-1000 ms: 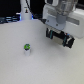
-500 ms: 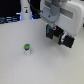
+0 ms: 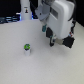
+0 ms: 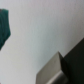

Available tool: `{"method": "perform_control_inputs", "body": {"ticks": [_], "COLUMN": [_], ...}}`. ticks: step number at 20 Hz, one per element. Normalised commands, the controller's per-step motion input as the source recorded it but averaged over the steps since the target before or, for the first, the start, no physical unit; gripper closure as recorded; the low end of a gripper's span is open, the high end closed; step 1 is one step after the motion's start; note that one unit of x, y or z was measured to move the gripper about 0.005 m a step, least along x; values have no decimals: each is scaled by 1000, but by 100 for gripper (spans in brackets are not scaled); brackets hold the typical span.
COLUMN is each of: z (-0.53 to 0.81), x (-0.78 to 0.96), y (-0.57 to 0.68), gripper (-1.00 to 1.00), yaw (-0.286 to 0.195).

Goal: Open the kcup holder, insert the kcup into the holder, and close the kcup holder

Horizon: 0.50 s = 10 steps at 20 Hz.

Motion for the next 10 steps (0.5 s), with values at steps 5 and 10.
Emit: {"method": "perform_control_inputs", "body": {"ticks": [5, 10], "z": [-45, -195], "x": [-198, -237], "y": [-450, -426], "gripper": [-100, -100], "yaw": [-288, -298]}}
